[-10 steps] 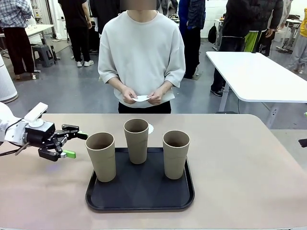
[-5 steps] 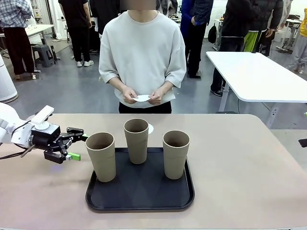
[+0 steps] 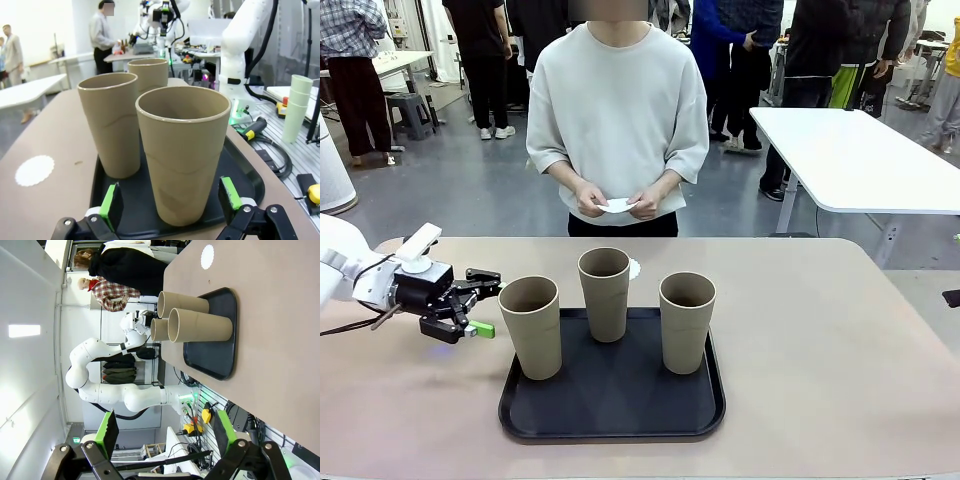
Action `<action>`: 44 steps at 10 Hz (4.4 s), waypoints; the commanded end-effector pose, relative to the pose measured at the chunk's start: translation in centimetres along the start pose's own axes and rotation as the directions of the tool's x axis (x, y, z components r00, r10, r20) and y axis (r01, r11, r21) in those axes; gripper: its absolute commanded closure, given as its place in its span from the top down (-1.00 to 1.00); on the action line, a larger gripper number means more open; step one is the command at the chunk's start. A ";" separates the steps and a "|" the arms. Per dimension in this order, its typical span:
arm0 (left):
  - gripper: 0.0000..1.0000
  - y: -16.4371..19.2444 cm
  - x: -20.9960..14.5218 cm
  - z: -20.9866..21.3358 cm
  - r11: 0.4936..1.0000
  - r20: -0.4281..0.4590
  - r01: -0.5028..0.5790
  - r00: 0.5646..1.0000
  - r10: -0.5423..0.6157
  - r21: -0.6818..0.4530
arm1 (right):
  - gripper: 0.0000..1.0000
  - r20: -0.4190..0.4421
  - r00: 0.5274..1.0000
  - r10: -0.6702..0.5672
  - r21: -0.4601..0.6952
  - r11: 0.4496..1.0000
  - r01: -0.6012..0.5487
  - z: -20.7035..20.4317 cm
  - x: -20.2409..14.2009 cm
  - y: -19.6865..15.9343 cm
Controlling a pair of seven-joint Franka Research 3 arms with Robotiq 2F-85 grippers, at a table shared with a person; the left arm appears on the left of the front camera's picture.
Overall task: Place coasters on the table and set cups on them.
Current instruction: Pick up one Reusable plastic cup and place it on a coaster set by the human.
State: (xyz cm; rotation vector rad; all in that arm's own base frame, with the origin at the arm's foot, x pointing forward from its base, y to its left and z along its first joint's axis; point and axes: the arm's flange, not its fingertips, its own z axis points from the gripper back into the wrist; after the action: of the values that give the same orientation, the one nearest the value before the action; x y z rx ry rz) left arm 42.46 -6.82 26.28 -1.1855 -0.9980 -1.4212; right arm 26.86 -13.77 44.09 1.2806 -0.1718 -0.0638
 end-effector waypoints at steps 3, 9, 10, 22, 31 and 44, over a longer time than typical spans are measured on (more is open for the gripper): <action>1.00 0.6 0.2 -1.6 1.000 -0.004 -0.015 1.000 0.015 -0.017 | 1.00 0.004 1.000 0.000 0.008 1.000 0.000 0.0 0.1 0.0; 1.00 1.1 -0.1 -2.7 0.999 0.001 -0.009 1.000 0.009 -0.045 | 1.00 0.004 1.000 0.000 0.008 1.000 0.000 0.0 0.1 0.0; 1.00 1.2 -0.2 -2.9 0.999 0.001 -0.011 1.000 0.011 -0.051 | 1.00 0.004 1.000 0.000 0.008 1.000 0.000 0.0 0.1 0.0; 1.00 0.5 -0.1 -7.1 0.985 -0.010 -0.002 1.000 0.000 -0.173 | 1.00 0.004 1.000 0.000 0.008 1.000 0.000 0.0 0.1 0.0; -1.00 0.2 0.5 -8.4 0.981 -0.005 -0.008 1.000 0.007 -0.194 | 1.00 0.004 1.000 0.000 0.008 1.000 0.000 0.0 0.1 0.0; -1.00 -2.4 23.8 -2.3 0.998 0.022 -0.067 0.998 0.067 0.012 | 1.00 0.004 1.000 0.000 0.008 1.000 0.000 0.0 0.1 0.0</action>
State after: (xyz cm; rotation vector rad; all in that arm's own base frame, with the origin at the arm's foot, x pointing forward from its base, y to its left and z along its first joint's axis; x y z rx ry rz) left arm 39.05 -12.78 49.25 -1.2105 -0.9679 -1.3400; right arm 26.86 -13.77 44.08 1.2806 -0.1717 -0.0639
